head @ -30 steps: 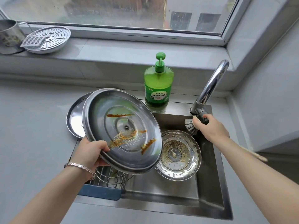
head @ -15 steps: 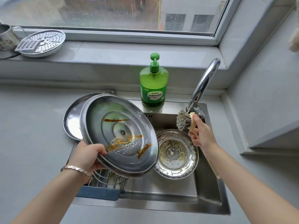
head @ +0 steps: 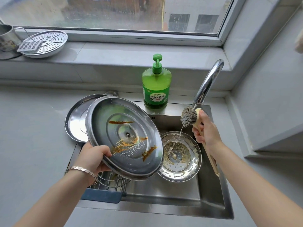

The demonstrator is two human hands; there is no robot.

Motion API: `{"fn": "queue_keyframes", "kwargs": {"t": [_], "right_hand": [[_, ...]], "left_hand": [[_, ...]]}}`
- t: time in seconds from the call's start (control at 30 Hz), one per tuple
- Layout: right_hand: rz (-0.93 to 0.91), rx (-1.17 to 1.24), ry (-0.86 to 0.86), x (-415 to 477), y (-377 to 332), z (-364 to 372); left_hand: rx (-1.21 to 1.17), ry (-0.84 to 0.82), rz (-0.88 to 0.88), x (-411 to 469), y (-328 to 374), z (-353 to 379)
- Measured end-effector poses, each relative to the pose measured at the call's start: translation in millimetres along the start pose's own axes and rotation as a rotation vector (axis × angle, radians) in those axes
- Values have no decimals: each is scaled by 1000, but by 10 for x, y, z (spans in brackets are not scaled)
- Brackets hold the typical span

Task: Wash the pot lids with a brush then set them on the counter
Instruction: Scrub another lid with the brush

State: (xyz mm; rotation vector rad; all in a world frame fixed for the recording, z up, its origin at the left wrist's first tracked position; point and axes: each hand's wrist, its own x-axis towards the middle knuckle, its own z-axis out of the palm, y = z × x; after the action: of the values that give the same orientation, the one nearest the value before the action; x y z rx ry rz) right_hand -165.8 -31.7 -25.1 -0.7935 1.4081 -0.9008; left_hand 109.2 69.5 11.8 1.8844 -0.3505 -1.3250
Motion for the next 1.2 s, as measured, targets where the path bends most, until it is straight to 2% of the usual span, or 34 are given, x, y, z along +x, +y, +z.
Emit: {"fn": "queue_keyframes", "kwargs": {"t": [0.17, 0.33, 0.5, 0.73, 1.0, 1.2], "right_hand": [[-116, -65, -113, -43, 21, -8], [-139, 12, -61, 18, 89, -101], [-168, -18, -68, 113, 97, -111], [-69, -471, 125, 526, 312, -364], [4, -425, 221, 871, 181, -248], [-49, -572, 224, 994, 37, -277]], "left_hand": [[-1, -15, -10, 6, 26, 66], [2, -37, 5, -17, 64, 138], [18, -45, -14, 0, 93, 193], [42, -56, -15, -27, 113, 253], [52, -66, -41, -61, 115, 249], [53, -81, -50, -61, 68, 218]]}}
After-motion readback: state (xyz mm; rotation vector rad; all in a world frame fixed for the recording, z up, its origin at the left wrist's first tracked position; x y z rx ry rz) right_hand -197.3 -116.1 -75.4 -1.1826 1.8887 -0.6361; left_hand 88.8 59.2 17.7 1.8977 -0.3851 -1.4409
